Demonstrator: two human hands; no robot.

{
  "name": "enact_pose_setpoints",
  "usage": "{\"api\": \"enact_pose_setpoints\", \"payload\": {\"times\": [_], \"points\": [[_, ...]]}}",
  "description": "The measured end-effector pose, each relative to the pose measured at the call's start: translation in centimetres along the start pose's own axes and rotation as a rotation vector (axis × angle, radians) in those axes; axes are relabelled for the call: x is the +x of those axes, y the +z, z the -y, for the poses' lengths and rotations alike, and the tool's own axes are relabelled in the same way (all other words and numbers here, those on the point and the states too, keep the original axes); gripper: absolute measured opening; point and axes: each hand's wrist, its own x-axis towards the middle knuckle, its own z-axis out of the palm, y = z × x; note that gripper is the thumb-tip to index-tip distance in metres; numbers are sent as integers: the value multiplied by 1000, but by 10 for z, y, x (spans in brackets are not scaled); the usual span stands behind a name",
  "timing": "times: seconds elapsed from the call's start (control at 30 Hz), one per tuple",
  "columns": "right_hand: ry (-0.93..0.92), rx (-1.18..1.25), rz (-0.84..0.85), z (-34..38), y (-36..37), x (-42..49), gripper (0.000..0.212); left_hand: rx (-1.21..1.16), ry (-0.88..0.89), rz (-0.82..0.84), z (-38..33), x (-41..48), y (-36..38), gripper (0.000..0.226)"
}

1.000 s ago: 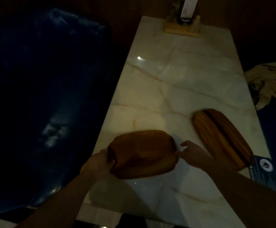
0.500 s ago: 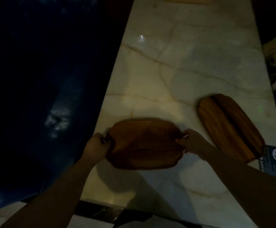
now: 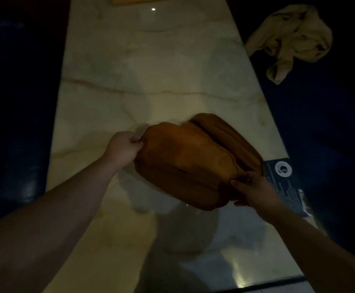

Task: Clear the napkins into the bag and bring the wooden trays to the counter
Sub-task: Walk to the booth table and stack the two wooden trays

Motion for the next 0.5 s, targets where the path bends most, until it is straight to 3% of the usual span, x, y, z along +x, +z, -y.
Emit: {"api": "enact_pose_setpoints", "payload": {"times": [0.27,0.5], "points": [[49,27,-93,-17,-46,8,18,227,178,141,-83,61,65,17],[54,-20,-105,-29,-58,14,7,309,172,179,-98,80,101,18]]}}
